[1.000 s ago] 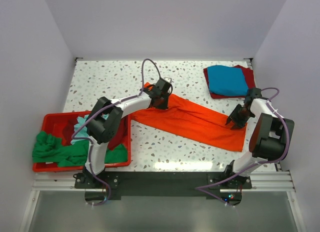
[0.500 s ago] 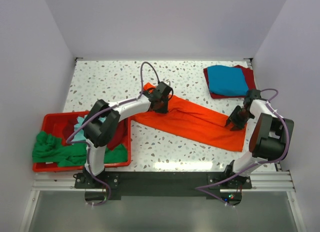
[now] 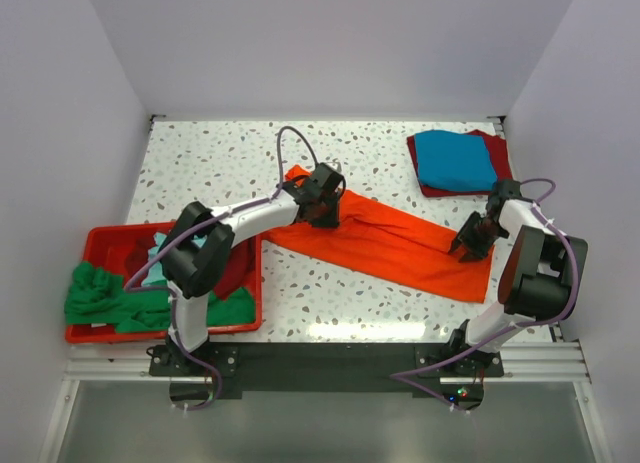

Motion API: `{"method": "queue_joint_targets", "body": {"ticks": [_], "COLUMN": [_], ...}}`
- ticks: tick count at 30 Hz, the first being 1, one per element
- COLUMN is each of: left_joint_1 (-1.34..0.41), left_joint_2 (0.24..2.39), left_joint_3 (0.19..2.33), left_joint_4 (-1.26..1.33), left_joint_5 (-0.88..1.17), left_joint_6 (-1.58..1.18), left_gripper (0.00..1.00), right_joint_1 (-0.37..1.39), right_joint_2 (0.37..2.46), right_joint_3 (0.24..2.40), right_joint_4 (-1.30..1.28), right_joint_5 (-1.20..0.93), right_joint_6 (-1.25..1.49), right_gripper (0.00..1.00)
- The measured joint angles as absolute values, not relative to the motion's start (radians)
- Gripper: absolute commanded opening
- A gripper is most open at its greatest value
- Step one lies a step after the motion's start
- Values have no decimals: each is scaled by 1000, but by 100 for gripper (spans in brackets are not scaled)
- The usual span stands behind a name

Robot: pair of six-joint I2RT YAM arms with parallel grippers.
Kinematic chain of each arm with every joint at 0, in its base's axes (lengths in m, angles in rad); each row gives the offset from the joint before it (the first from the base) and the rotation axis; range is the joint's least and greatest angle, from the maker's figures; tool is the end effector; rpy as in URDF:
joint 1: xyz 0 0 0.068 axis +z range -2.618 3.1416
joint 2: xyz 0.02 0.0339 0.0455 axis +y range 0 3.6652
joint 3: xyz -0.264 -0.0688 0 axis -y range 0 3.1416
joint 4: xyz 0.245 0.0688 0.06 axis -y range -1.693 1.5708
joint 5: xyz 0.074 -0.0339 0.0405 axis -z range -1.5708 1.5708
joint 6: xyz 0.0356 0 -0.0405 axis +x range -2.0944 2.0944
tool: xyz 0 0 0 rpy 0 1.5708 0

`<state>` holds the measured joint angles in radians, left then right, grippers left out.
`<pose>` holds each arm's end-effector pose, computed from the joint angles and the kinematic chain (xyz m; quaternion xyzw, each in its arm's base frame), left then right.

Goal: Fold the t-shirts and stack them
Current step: Fold the tshirt

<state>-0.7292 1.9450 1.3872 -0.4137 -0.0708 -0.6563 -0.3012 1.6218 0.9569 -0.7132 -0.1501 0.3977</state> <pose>0.3133 -0.2766 0.1900 0.0244 0.9546 -0.1624 0.2486 0.2730 -0.0792 0.1660 0.3331 0.9350 0.0792 0.0922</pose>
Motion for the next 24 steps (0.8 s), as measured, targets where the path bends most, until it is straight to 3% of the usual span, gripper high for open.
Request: {"method": "queue_joint_targets", "body": {"ticks": [5,11,18,24], "left_joint_1": [-730,-730,-722,-585], "left_joint_2": [1921,1881,1843,1825], "left_joint_3": [1379,1343,1345,1343], "left_joint_4": [-397,-352,-337,-328], "left_joint_5": [6,106,176,180], "left_joint_6": [-674,-677,-658,-640], "left_gripper": [30,45,52,55], "right_joint_1": [-301,-300,-254,-144], "right_joint_2": [1622,1622,1621,1601], "right_joint_3": [957,957,957,975], "right_joint_4": [-712,-712,-712,-719], "right_joint_5": [-150,-150,-144,-126], "right_joint_6": [398,398,399,413], "right_gripper": [41,41,41,42]}}
